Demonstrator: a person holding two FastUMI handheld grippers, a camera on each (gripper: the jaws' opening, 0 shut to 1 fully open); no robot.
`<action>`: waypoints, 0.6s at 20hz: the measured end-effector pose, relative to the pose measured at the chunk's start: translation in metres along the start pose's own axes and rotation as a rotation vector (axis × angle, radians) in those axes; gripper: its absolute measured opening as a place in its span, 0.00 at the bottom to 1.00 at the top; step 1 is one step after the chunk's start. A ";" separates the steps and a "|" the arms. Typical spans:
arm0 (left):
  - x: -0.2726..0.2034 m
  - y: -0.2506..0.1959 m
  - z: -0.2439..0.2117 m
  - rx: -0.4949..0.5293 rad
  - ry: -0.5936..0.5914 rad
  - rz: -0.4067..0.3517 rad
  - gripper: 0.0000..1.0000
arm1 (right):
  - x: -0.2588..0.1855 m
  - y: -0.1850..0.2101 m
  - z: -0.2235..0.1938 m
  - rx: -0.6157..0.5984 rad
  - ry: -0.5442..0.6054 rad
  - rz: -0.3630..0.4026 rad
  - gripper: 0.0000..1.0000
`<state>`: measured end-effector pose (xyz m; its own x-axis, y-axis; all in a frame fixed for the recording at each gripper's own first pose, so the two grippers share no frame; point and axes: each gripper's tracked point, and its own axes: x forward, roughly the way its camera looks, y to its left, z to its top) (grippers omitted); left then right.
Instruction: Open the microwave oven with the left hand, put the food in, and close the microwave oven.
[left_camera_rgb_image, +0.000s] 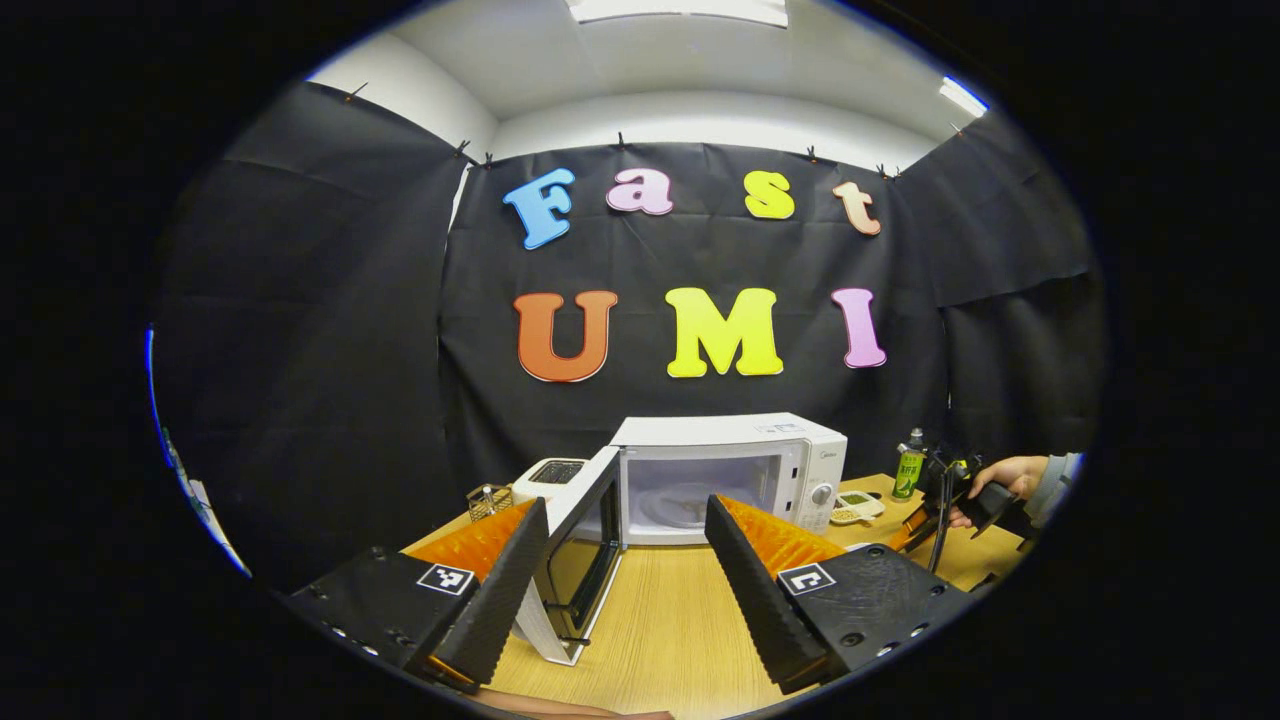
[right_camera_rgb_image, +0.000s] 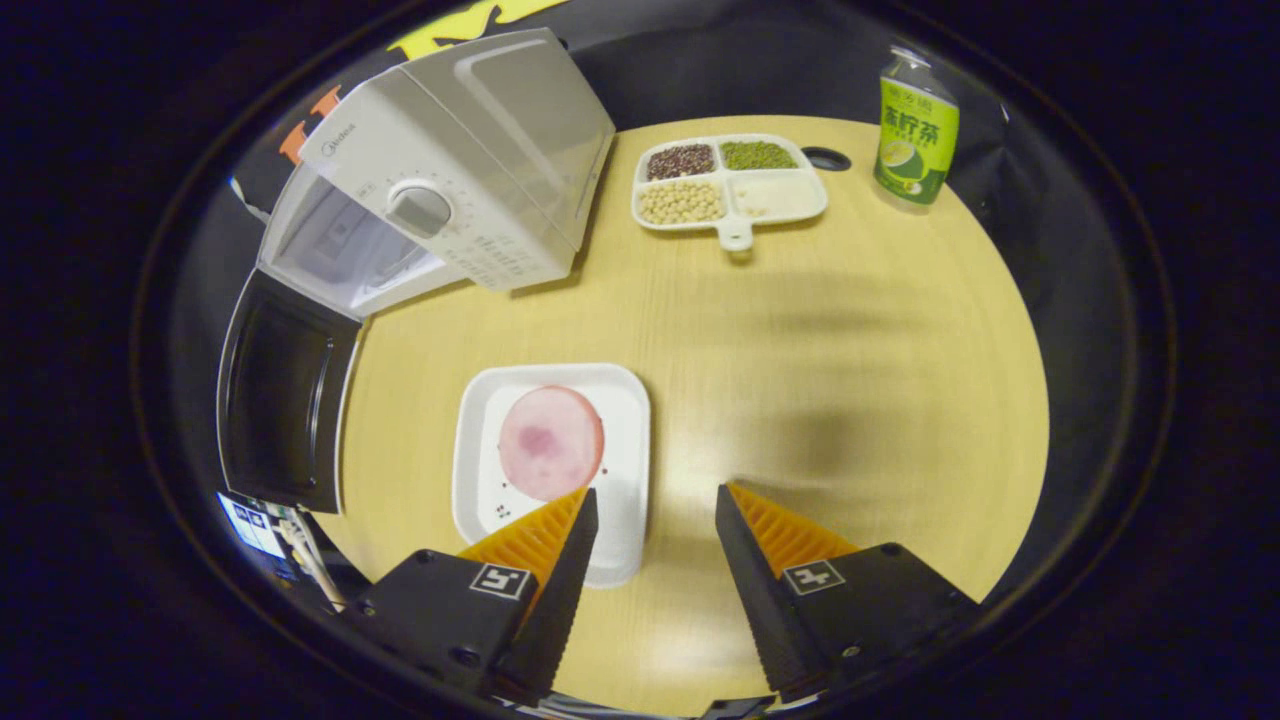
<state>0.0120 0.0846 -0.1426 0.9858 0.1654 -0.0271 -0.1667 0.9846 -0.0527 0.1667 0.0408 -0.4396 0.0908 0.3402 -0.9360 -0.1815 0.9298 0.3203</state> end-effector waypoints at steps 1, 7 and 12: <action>0.001 0.000 -0.002 0.007 0.000 -0.004 0.94 | 0.007 0.006 0.003 -0.014 0.023 0.027 0.70; 0.011 0.007 -0.007 -0.024 0.054 0.004 0.84 | 0.022 0.010 0.011 -0.016 0.161 0.048 0.17; 0.013 0.015 -0.002 -0.009 0.033 0.028 0.95 | 0.025 0.013 0.010 0.114 0.189 0.210 0.04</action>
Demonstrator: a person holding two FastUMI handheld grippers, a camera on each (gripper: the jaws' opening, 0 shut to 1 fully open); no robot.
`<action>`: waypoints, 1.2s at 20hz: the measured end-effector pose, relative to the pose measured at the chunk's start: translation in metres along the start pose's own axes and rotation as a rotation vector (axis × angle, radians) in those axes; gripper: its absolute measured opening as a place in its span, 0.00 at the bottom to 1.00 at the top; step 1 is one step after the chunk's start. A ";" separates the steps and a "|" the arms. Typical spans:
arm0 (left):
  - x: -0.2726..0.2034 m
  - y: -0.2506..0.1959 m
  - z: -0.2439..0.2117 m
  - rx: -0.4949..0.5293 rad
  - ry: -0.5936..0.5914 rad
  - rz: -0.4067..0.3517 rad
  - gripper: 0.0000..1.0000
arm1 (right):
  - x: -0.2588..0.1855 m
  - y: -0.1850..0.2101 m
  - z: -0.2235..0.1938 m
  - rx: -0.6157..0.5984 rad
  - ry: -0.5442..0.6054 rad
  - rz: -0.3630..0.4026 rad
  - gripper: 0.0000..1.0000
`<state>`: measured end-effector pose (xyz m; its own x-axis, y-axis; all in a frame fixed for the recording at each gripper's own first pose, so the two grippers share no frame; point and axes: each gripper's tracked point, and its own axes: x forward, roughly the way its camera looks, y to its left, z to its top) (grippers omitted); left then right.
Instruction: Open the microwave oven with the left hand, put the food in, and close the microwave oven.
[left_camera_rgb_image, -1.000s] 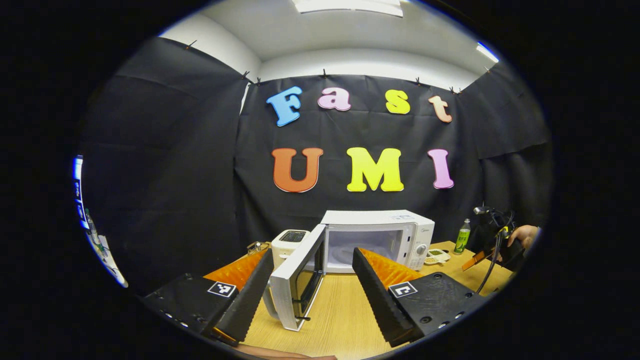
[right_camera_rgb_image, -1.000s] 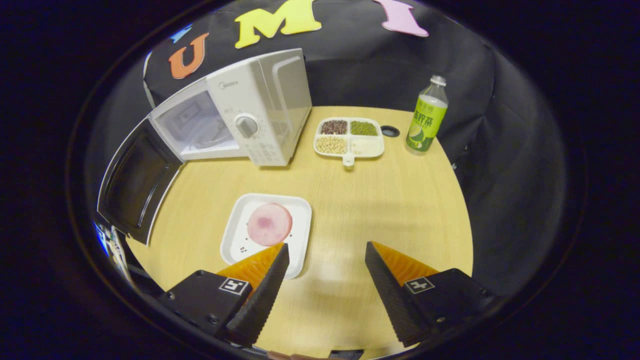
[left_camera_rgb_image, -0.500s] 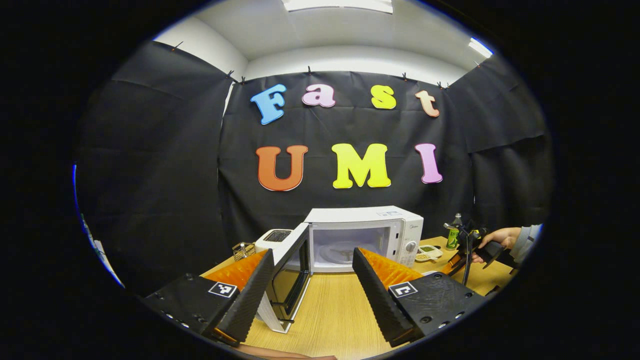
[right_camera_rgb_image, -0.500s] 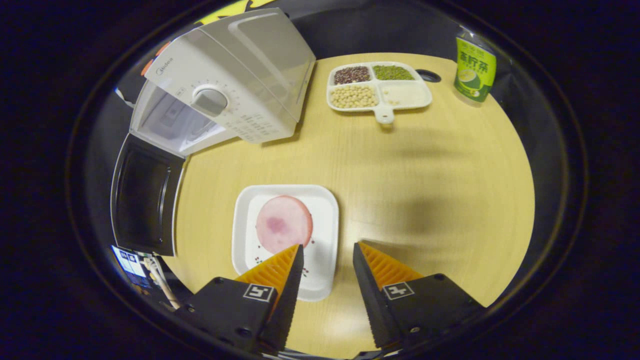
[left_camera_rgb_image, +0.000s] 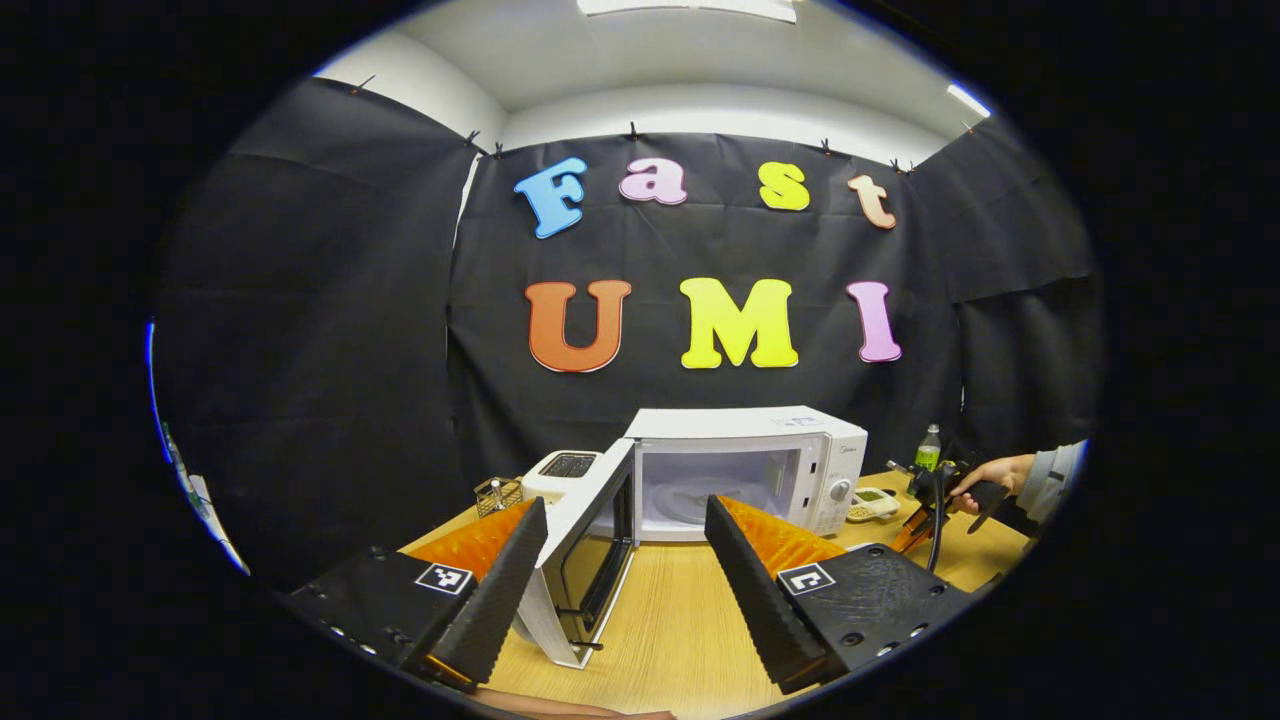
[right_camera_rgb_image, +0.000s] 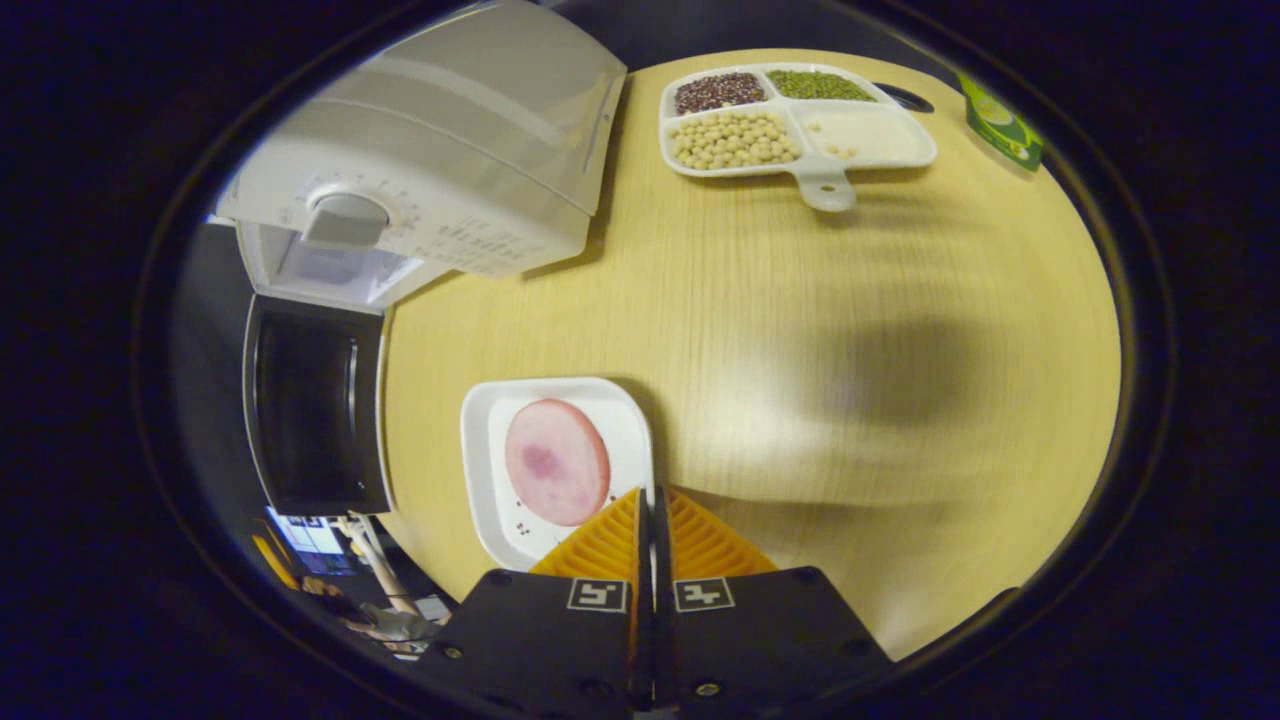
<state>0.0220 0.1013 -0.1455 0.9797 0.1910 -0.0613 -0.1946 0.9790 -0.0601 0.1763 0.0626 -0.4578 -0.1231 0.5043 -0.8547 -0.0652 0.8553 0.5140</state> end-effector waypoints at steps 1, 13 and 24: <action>-0.002 -0.001 0.001 0.003 0.002 -0.007 0.94 | -0.001 0.001 0.000 0.031 -0.010 0.029 0.04; -0.007 0.009 0.003 0.008 -0.042 -0.019 0.94 | -0.018 -0.002 -0.020 0.158 -0.148 0.073 0.04; -0.016 0.041 0.003 -0.004 -0.078 -0.005 0.95 | -0.011 0.080 -0.026 0.098 -0.185 0.033 0.04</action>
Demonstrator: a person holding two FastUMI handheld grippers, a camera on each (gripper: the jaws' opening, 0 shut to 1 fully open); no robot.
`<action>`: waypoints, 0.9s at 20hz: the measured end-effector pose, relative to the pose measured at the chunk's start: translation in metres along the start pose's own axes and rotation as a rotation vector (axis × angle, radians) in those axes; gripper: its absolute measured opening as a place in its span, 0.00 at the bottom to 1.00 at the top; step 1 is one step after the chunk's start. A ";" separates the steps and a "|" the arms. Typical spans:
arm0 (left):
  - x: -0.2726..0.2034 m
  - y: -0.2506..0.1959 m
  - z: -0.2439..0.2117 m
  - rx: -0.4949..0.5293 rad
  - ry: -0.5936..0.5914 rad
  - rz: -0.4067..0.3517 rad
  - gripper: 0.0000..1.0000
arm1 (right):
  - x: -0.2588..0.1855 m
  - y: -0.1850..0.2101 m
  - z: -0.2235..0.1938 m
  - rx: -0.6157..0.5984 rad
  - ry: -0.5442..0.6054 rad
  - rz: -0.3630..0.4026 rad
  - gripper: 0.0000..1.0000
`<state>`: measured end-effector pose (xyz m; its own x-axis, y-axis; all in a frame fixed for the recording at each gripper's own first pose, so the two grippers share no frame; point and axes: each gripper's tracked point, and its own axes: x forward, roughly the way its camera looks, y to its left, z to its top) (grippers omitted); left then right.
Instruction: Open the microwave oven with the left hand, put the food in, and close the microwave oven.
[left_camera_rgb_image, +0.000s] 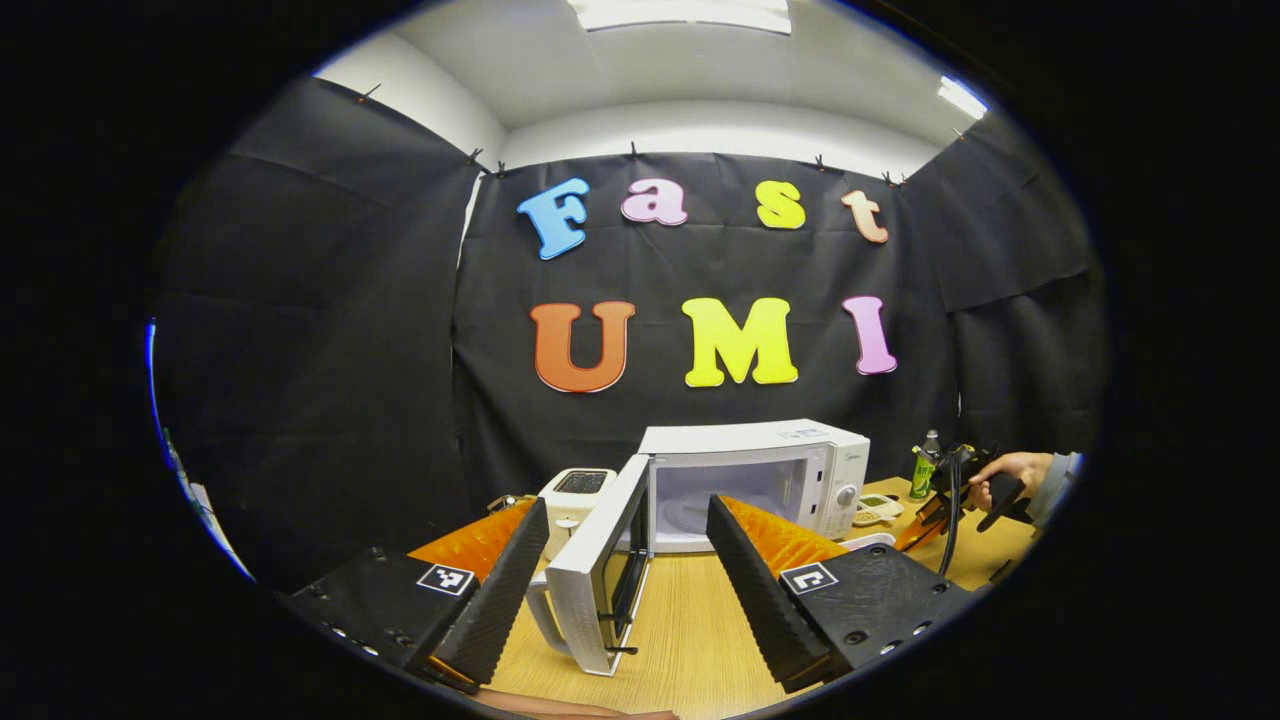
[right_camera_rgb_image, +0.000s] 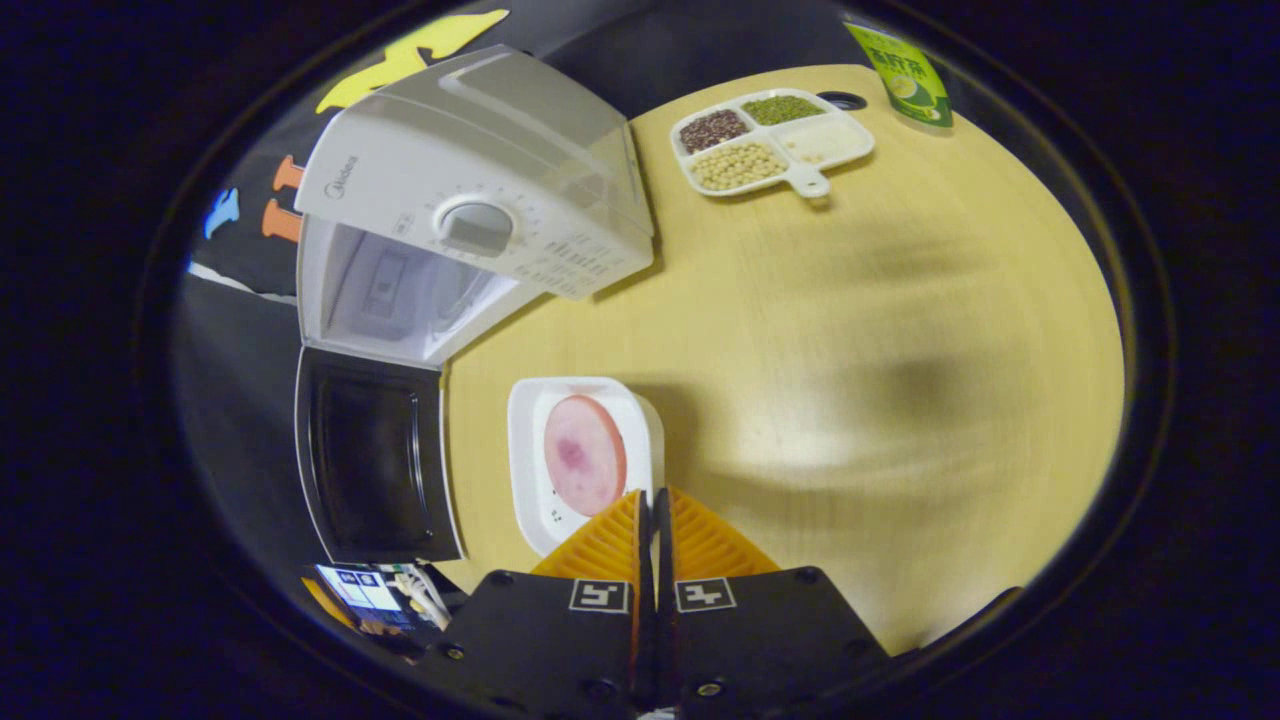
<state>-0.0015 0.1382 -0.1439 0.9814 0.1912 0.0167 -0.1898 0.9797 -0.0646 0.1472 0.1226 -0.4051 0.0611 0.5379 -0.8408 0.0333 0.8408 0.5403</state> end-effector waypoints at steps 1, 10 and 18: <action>-0.003 0.006 0.001 -0.005 -0.003 0.006 0.95 | 0.004 0.011 -0.001 -0.014 0.002 -0.003 0.00; -0.017 0.048 -0.002 -0.041 -0.009 0.055 0.95 | 0.052 0.109 -0.008 -0.056 -0.009 0.006 0.04; -0.025 0.068 -0.002 -0.065 -0.004 0.101 0.95 | 0.079 0.184 0.015 0.177 -0.255 0.112 0.04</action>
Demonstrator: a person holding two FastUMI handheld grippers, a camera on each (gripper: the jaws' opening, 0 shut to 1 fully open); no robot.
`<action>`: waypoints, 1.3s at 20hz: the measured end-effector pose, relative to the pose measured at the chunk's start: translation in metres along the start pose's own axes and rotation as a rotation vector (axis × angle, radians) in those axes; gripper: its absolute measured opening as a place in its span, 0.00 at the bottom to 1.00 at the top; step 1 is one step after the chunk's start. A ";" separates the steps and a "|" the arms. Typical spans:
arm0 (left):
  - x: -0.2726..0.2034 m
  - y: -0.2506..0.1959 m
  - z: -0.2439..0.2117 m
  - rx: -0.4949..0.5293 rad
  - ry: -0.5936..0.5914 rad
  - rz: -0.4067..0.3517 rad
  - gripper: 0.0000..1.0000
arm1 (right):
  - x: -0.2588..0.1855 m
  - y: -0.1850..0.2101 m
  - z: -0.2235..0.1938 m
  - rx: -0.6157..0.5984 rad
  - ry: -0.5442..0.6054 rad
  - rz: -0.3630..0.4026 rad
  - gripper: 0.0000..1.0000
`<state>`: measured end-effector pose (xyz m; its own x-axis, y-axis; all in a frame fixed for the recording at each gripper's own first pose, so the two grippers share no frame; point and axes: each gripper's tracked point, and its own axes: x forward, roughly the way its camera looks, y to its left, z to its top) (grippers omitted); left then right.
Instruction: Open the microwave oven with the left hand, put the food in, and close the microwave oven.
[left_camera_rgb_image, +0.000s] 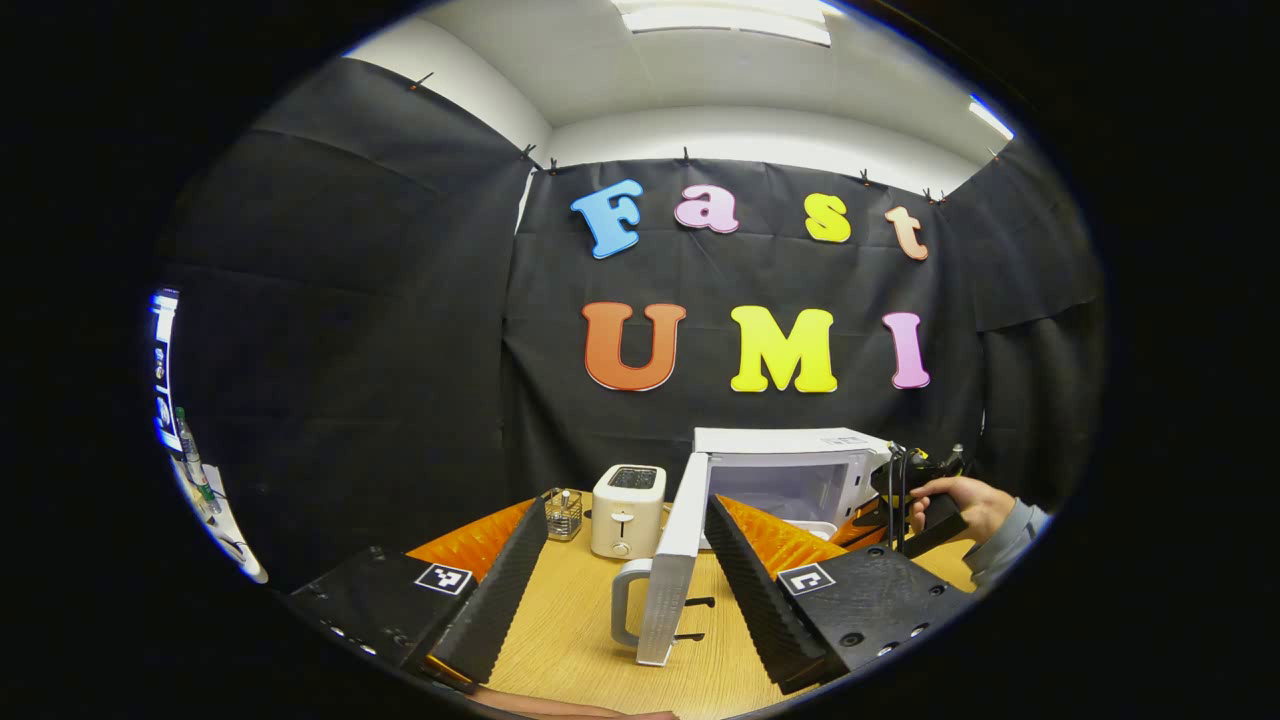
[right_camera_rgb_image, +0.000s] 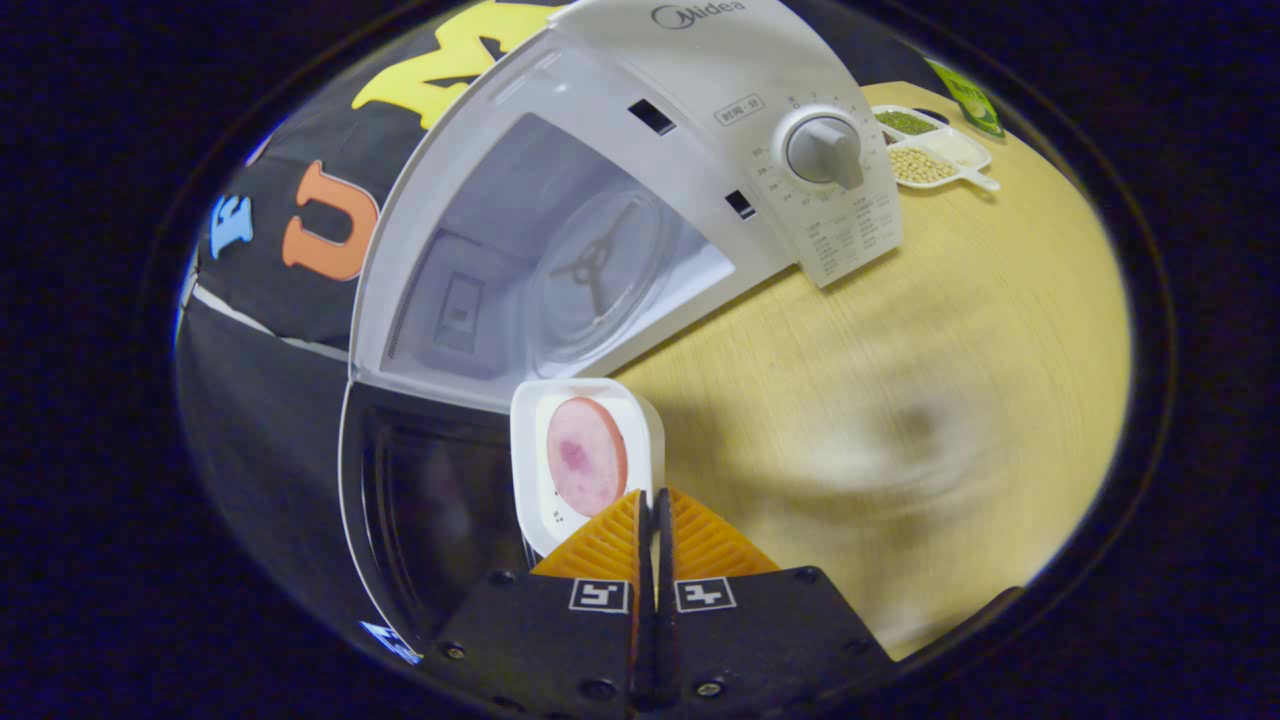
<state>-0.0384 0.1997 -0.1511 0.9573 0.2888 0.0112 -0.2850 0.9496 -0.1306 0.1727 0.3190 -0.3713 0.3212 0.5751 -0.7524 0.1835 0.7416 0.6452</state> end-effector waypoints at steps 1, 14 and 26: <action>0.001 -0.001 -0.001 -0.012 0.004 -0.004 0.95 | 0.006 0.007 0.003 0.051 -0.027 0.019 0.04; 0.020 -0.009 -0.023 0.029 0.034 -0.007 0.95 | 0.073 0.057 0.062 0.475 -0.395 0.122 0.04; 0.036 -0.007 -0.040 0.048 0.058 0.002 0.84 | 0.112 0.035 0.124 0.479 -0.662 0.096 0.05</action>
<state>0.0000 0.1983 -0.1892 0.9577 0.2841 -0.0463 -0.2871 0.9543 -0.0830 0.3307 0.3666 -0.4170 0.8097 0.1943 -0.5537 0.4561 0.3855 0.8021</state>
